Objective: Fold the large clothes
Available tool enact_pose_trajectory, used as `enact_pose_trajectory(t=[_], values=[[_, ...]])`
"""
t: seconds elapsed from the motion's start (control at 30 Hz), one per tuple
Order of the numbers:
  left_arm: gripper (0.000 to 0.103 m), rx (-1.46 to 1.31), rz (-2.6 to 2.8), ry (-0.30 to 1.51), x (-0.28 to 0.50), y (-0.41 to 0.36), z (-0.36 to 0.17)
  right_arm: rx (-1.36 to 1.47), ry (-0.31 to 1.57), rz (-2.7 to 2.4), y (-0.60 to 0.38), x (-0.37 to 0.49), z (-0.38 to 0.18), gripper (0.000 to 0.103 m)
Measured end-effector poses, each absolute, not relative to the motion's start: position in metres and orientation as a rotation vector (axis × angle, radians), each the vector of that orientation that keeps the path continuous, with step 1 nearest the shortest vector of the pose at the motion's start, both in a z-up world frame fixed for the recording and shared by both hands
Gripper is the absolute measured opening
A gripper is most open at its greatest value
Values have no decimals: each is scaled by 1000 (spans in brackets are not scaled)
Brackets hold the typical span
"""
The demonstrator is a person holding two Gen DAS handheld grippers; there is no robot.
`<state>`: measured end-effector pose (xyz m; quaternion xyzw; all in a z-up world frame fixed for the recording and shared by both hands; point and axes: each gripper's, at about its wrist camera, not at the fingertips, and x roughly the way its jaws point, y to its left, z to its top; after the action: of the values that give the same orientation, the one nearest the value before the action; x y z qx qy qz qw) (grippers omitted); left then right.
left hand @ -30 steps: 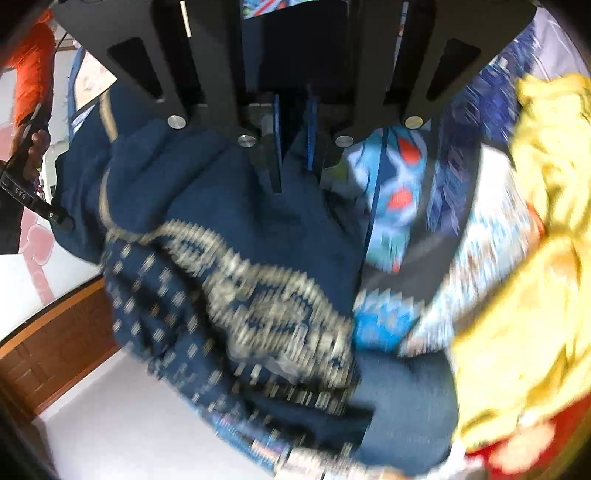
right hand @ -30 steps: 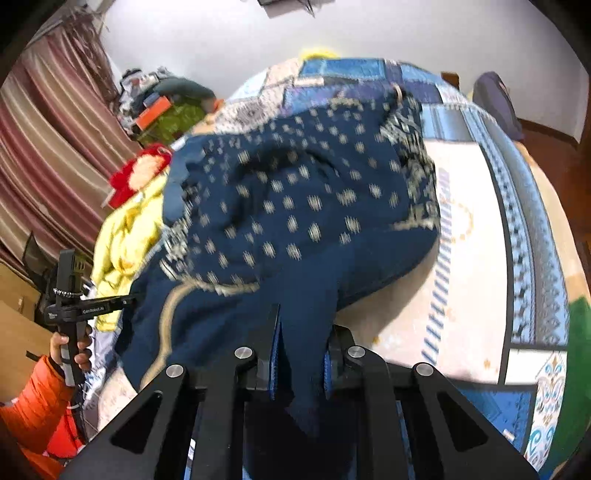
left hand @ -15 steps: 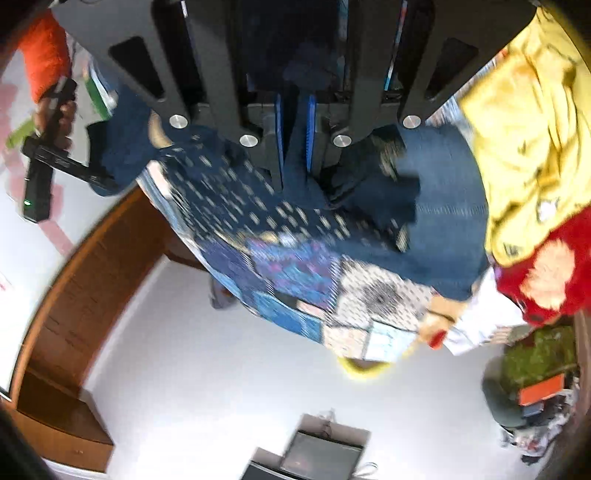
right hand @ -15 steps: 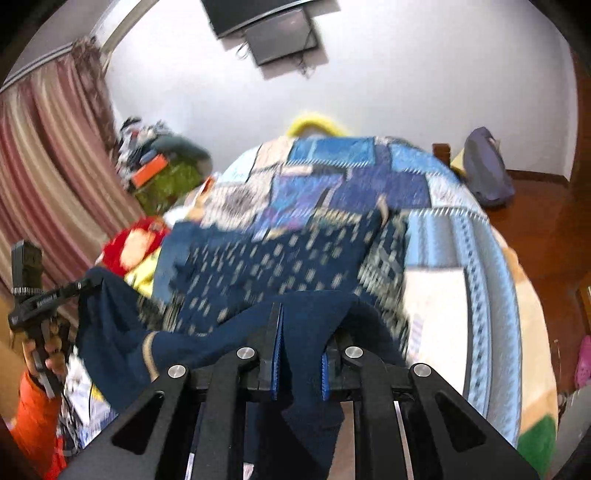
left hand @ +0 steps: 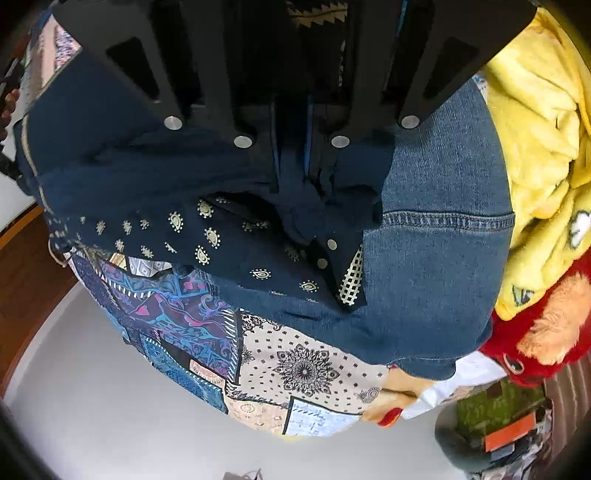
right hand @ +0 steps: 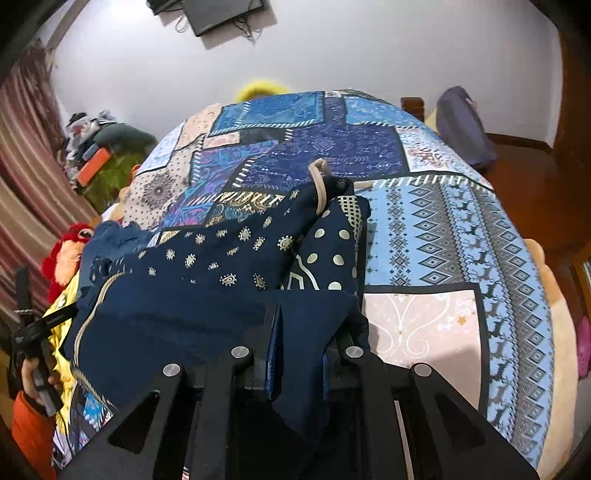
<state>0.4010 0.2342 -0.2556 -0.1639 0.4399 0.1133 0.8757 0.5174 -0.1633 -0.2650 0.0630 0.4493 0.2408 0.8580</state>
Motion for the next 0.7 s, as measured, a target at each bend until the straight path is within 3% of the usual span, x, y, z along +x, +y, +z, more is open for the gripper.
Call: enact_pose_trajectory(t=[0.17,0.27,0.3,0.37,0.53,0.7], values=[[16,-252,211,938,397,227,-244,107,985,522,-173,508,-255,13],[23,-157,223,953,392,221,-231,-28,953,420,-173,498,-239,14],[41,-104,256,968,390,219,-228,-110,912,343,-175,492,-231,14],[67,-5,351,981,385,216,-223,-223,869,190,-182,487,-221,14],[68,-41,297,939,358,214,-195,-65,936,366,-212,466,-200,14],[78,-105,195,916,333,186,-180,-21,936,542,-200,423,-190,14]])
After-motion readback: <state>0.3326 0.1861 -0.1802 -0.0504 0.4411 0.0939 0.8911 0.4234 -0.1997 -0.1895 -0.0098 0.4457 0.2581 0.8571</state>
